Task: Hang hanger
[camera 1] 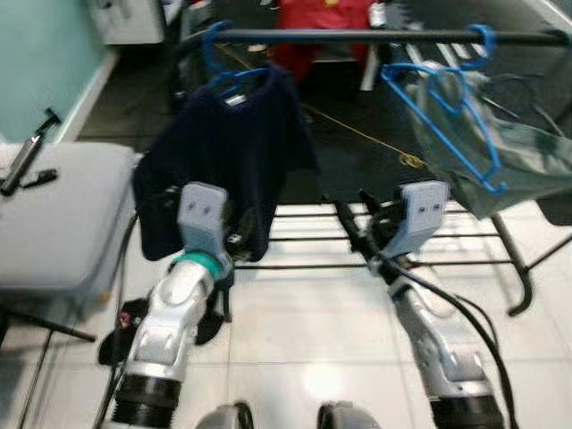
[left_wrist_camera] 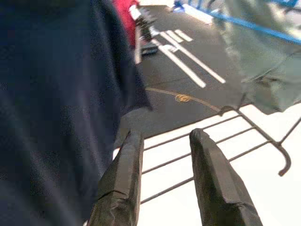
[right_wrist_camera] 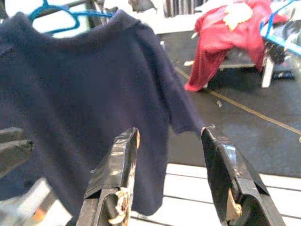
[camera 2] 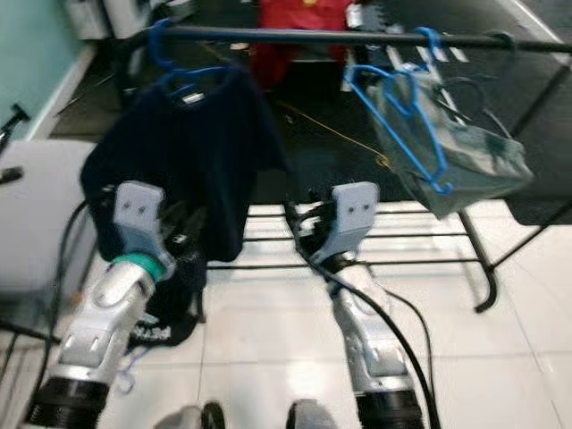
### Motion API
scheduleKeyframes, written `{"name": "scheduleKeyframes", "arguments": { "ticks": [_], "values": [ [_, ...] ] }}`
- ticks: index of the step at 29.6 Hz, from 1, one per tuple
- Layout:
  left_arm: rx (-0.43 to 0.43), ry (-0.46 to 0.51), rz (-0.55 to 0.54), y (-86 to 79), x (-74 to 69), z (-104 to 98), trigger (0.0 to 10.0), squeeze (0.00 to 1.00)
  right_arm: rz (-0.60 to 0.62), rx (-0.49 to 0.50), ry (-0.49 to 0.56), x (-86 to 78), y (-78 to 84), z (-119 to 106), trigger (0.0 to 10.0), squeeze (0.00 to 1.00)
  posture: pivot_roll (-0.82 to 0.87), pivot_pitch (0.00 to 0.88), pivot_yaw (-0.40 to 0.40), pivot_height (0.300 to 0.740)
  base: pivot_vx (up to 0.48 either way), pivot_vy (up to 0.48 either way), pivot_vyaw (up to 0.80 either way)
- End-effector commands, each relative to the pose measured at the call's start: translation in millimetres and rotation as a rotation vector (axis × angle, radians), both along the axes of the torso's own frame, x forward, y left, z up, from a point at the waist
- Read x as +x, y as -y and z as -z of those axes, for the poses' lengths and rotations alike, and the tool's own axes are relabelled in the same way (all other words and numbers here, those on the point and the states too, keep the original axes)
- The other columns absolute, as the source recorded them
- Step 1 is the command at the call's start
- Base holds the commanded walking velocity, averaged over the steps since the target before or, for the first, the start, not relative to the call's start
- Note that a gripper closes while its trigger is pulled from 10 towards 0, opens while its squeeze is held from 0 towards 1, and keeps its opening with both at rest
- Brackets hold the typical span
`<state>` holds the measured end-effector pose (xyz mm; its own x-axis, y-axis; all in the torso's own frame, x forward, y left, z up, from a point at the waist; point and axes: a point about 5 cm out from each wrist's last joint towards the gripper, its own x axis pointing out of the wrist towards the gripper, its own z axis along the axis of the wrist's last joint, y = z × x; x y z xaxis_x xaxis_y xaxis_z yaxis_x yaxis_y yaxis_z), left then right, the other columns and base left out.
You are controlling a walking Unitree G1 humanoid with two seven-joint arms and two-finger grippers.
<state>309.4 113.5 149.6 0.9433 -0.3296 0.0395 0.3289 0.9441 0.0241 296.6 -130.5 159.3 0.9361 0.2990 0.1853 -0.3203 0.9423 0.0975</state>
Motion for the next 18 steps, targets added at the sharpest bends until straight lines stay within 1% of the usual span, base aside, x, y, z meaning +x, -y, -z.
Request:
{"name": "scheduleKeyframes", "arguments": {
  "ticks": [1, 7, 12, 18],
  "values": [
    [0.007, -0.038, -0.031, -8.2, -2.5, 9.2, 10.0, 0.0, -0.021, -0.008, -0.014, -1.6, -6.2, 4.5, 10.0, 0.0, -0.05, 0.092, 0.064, 0.74, 0.0, 0.0, 0.0],
    [0.011, -0.046, -0.05, -9.6, -2.6, 11.1, 10.0, 0.0, -0.028, -0.008, -0.019, -0.9, -7.3, 5.1, 10.0, 0.0, -0.04, 0.095, 0.061, 0.74, 0.0, 0.0, 0.0],
    [0.019, -0.022, -0.078, -12.8, -0.9, 7.8, 10.0, 0.0, -0.055, 0.001, -0.015, -0.1, -11.1, 4.2, 10.0, 0.0, -0.04, 0.098, 0.057, 0.74, 0.0, 0.0, 0.0],
    [0.005, -0.006, -0.075, -12.6, -0.8, 5.1, 10.0, 0.0, -0.067, 0.003, -0.012, 0.0, -12.1, 3.5, 10.0, 0.0, -0.04, 0.099, 0.055, 0.74, 0.0, 0.0, 0.0]
  ]
}}
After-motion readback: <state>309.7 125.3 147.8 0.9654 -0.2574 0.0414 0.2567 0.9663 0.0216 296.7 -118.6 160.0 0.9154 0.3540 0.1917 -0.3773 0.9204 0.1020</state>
